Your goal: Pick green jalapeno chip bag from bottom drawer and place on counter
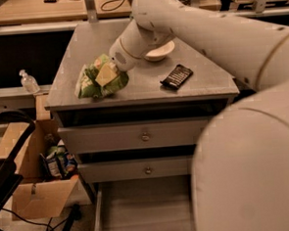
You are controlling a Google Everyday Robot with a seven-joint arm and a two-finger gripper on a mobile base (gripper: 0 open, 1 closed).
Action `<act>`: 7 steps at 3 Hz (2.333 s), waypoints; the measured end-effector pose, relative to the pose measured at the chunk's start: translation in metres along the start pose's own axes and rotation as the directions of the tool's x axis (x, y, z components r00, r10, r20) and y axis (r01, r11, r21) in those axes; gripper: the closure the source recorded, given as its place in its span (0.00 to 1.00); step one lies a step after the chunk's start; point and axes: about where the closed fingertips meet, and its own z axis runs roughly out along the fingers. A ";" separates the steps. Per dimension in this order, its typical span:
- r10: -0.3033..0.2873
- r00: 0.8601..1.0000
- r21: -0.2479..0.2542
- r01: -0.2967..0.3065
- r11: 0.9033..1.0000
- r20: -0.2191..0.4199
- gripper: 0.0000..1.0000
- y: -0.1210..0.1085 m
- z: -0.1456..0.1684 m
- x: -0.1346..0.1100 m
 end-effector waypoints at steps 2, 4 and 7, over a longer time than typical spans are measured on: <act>-0.064 0.984 0.097 0.048 0.994 0.168 1.00 -0.038 -0.040 -0.097; -0.057 0.991 0.116 0.043 0.992 0.125 1.00 -0.045 -0.021 -0.094; -0.058 0.992 0.107 0.045 0.993 0.115 0.30 -0.042 -0.011 -0.094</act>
Offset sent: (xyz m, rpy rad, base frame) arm 0.0448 0.0142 0.0468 0.0593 -0.0930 -0.0254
